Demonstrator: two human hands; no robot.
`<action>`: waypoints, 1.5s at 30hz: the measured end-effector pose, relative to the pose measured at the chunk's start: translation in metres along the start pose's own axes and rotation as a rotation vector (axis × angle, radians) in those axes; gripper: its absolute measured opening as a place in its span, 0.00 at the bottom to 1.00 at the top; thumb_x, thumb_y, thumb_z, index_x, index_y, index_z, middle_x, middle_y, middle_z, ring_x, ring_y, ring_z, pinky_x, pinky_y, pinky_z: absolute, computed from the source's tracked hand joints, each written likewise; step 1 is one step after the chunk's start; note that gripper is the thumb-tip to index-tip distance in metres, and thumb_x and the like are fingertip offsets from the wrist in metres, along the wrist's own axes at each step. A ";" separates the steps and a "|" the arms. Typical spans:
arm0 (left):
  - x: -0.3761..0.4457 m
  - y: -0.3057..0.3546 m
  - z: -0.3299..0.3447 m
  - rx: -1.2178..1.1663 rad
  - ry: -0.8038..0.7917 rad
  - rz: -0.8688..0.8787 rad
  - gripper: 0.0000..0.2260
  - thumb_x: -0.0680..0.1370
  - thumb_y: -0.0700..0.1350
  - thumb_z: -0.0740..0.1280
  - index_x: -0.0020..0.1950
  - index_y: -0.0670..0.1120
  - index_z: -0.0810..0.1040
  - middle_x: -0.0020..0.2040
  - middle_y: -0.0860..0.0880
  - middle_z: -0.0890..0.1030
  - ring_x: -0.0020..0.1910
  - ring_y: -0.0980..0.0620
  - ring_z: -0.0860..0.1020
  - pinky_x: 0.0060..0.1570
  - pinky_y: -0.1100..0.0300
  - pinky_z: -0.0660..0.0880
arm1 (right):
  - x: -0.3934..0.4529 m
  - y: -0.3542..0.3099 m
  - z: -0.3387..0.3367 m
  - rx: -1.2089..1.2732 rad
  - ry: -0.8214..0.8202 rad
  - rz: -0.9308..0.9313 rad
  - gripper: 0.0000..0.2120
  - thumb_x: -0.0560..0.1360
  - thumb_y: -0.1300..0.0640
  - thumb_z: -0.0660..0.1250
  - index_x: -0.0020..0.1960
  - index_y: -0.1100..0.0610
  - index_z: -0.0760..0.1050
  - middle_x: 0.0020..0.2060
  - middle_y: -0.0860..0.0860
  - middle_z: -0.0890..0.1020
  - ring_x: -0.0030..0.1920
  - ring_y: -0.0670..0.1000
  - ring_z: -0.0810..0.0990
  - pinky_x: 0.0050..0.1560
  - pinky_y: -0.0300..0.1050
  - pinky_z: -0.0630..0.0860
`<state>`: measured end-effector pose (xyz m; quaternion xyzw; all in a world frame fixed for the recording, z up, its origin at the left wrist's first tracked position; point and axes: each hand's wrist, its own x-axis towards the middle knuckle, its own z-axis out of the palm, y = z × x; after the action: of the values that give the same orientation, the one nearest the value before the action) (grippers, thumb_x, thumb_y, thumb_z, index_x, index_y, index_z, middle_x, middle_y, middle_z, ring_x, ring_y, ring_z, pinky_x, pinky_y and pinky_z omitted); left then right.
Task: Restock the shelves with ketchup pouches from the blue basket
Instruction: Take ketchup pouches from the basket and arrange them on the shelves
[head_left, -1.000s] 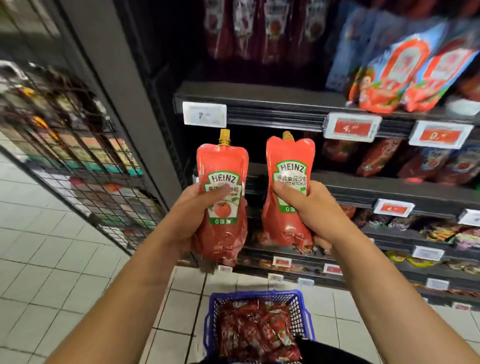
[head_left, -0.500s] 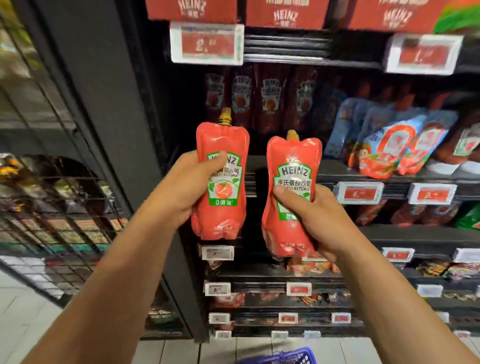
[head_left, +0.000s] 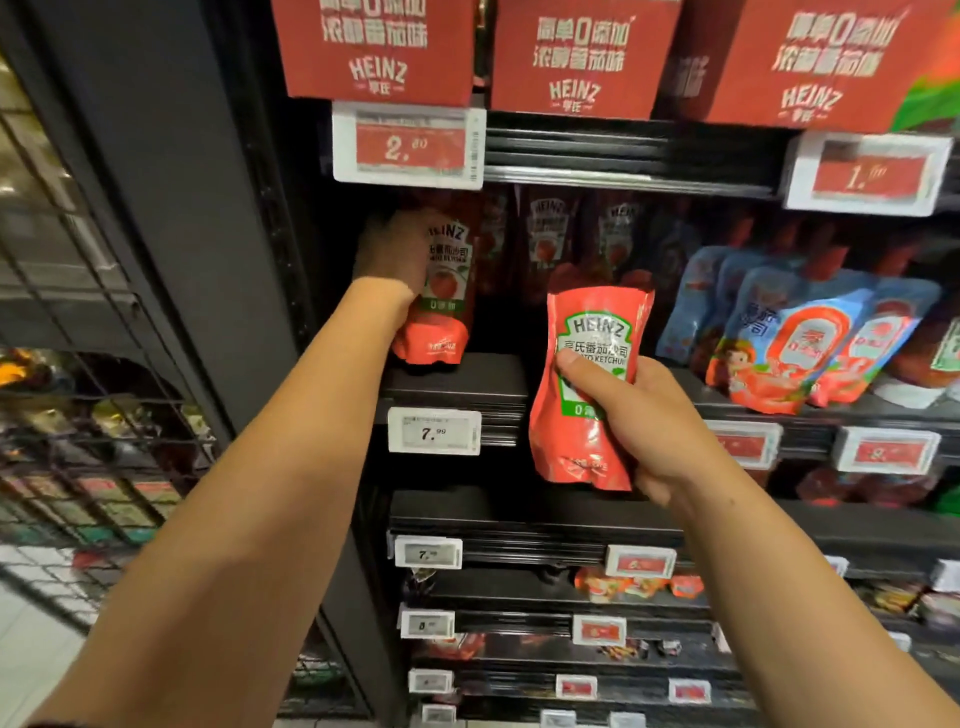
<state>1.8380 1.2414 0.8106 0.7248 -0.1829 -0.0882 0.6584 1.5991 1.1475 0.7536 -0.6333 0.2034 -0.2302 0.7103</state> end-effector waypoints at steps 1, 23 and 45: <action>0.004 -0.006 0.002 0.019 0.034 0.057 0.18 0.81 0.45 0.66 0.69 0.39 0.75 0.66 0.41 0.78 0.47 0.55 0.78 0.27 0.77 0.68 | 0.004 -0.001 0.000 0.006 0.001 0.004 0.09 0.75 0.50 0.74 0.52 0.54 0.83 0.45 0.55 0.88 0.45 0.54 0.88 0.37 0.43 0.82; 0.019 -0.062 0.016 -0.107 0.176 0.352 0.21 0.69 0.72 0.70 0.55 0.61 0.83 0.50 0.56 0.86 0.50 0.53 0.85 0.50 0.46 0.83 | 0.166 0.006 0.023 -0.298 0.067 -0.349 0.10 0.75 0.48 0.75 0.54 0.47 0.79 0.46 0.42 0.86 0.47 0.39 0.85 0.45 0.35 0.80; -0.102 -0.065 0.012 0.607 -0.051 0.836 0.28 0.74 0.59 0.74 0.71 0.51 0.75 0.64 0.53 0.72 0.65 0.52 0.73 0.65 0.57 0.72 | 0.100 -0.011 0.001 -0.365 -0.006 0.092 0.21 0.66 0.38 0.74 0.48 0.55 0.85 0.44 0.52 0.88 0.44 0.52 0.87 0.50 0.51 0.83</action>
<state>1.7493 1.2734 0.7334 0.7459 -0.4902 0.2219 0.3926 1.6803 1.0887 0.7650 -0.7426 0.2682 -0.1547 0.5939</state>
